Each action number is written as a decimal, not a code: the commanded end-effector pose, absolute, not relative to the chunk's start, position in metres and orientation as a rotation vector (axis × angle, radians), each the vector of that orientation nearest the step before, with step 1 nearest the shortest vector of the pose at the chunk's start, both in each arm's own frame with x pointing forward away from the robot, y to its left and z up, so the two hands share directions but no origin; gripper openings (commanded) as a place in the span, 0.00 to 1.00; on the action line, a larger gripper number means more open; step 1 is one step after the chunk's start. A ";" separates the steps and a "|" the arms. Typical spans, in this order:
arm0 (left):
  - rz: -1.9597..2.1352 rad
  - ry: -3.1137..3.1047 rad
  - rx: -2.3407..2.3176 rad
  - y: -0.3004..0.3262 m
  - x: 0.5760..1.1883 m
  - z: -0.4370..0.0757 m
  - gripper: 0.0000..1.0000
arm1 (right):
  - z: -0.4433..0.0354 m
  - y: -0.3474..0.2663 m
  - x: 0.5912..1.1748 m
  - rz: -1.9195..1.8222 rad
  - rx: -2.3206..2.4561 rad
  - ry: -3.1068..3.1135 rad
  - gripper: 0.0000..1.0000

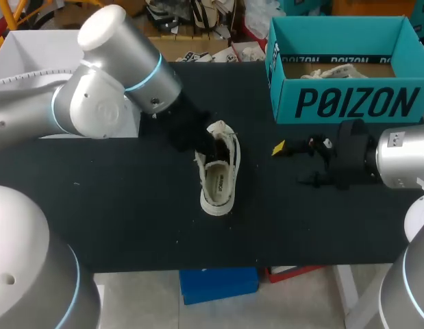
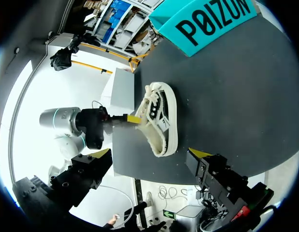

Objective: Take the shoe out of the shoebox, open the shoe tongue, remove and reinsert the insole, then place the shoe into the shoebox

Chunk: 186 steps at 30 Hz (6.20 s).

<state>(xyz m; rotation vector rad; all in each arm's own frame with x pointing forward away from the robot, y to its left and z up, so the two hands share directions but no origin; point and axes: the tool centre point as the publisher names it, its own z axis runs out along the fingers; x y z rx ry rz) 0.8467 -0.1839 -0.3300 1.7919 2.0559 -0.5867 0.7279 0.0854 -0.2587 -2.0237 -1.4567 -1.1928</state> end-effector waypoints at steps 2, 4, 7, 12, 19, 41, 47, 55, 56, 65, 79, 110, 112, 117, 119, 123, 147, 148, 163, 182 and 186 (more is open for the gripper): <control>-0.644 2.088 1.721 -0.150 0.834 -0.307 0.07 | -0.259 0.086 0.728 -1.193 -2.023 -1.456 1.00; -0.693 2.118 1.677 -0.140 0.830 -0.306 0.10 | -0.259 0.086 0.728 -1.193 -2.023 -1.456 1.00; -0.773 2.180 1.608 -0.124 0.821 -0.303 0.37 | -0.259 0.086 0.728 -1.193 -2.023 -1.456 1.00; -0.784 2.228 1.602 -0.108 0.810 -0.298 1.00 | -0.259 0.086 0.728 -1.193 -2.023 -1.456 1.00; -0.784 2.228 1.602 -0.108 0.810 -0.298 1.00 | -0.259 0.086 0.728 -1.193 -2.023 -1.456 1.00; -1.245 2.733 0.235 -0.080 0.830 -0.278 1.00 | -0.259 0.086 0.728 -1.193 -2.023 -1.456 1.00; -1.239 2.771 -0.061 -0.061 0.832 -0.279 1.00 | -0.259 0.086 0.728 -1.193 -2.023 -1.456 1.00; -1.218 2.790 -0.332 -0.035 0.827 -0.286 1.00 | -0.259 0.086 0.728 -1.193 -2.023 -1.456 1.00; -1.201 2.780 -0.346 -0.031 0.826 -0.287 1.00 | -0.259 0.086 0.728 -1.193 -2.023 -1.456 1.00; -1.198 2.784 -0.463 -0.015 0.822 -0.287 1.00 | -0.259 0.086 0.728 -1.193 -2.023 -1.456 1.00; -1.198 2.784 -0.463 -0.015 0.822 -0.287 1.00 | -0.242 0.068 0.752 -0.851 -2.145 -1.757 1.00; -1.198 2.784 -0.463 -0.015 0.822 -0.287 1.00 | -0.254 0.111 0.800 0.015 -2.077 -2.471 1.00; -1.198 2.784 -0.463 -0.015 0.822 -0.287 1.00 | -0.255 0.114 0.804 0.019 -2.111 -2.467 1.00; -1.198 2.784 -0.463 -0.015 0.822 -0.287 1.00 | -0.259 0.124 0.806 0.009 -2.166 -2.442 1.00; -1.198 2.784 -0.463 -0.015 0.822 -0.287 1.00 | -0.261 0.128 0.806 -0.001 -2.164 -2.441 1.00; -1.198 2.784 -0.463 -0.015 0.822 -0.287 1.00 | -0.267 0.138 0.808 -0.026 -2.155 -2.441 1.00; -1.198 2.784 -0.463 -0.015 0.822 -0.287 1.00 | -0.318 0.172 0.827 -0.117 -2.079 -2.420 0.71; -1.198 2.784 -0.463 -0.015 0.822 -0.287 1.00 | -0.321 0.173 0.828 -0.120 -2.077 -2.417 0.67; -1.198 2.784 -0.463 -0.015 0.822 -0.287 1.00 | -0.349 0.172 0.841 -0.126 -2.043 -2.390 0.56; -1.198 2.784 -0.463 -0.015 0.822 -0.287 1.00 | -0.381 0.170 0.856 -0.061 -1.974 -2.436 0.49; -1.198 2.784 -0.463 -0.015 0.822 -0.287 1.00 | -0.388 0.171 0.853 -0.052 -1.975 -2.428 0.49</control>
